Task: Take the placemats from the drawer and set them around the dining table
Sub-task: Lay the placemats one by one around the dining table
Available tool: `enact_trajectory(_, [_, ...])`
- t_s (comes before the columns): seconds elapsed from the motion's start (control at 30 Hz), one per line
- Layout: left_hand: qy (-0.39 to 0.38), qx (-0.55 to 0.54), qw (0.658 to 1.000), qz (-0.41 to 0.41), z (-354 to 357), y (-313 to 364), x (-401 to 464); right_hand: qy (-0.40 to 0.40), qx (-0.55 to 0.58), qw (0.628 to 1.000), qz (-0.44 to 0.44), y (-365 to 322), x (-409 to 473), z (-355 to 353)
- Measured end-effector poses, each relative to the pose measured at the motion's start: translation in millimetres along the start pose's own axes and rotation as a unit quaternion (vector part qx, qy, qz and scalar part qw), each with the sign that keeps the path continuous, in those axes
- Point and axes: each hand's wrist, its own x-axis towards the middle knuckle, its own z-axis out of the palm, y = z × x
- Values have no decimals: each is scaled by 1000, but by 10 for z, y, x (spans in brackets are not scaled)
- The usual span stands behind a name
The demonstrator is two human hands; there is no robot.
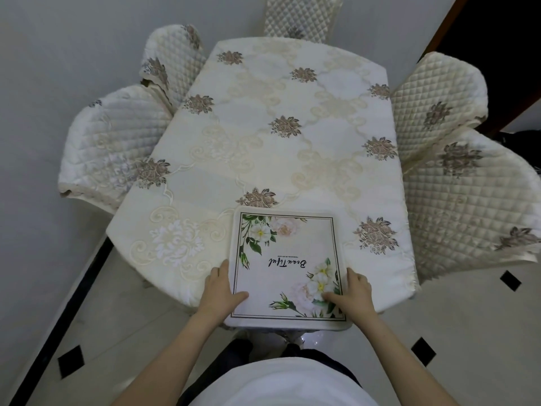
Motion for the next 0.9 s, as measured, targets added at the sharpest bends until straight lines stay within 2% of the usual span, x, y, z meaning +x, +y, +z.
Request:
enact_trajectory(0.17, [5,-61,998,-9,10,79,53,-18,41,998,54,-62,-9,58])
enact_trajectory(0.27, [9,-53,999,0,31,122,55,-15,39,998,54,-50,-58,112])
enact_trajectory(0.43, [2,-36,999,-32,76,191,76,-7,65,997,43,-7,-48,74])
enact_trajectory(0.6, [-18,-32,998,-47,106,203,74,-23,32,999,36,-65,-105,138])
enact_trajectory(0.7, [6,-8,1000,4,34,111,92,-11,39,999,13,-26,-75,91])
enact_trajectory(0.77, [33,71,995,70,1,62,88,7,64,998,-4,-20,-79,68])
enact_trajectory(0.83, [38,170,973,153,-10,50,104,34,48,997,-53,-42,-107,74])
enact_trajectory(0.9, [26,241,946,215,-13,56,122,66,-37,988,-134,-43,-108,107])
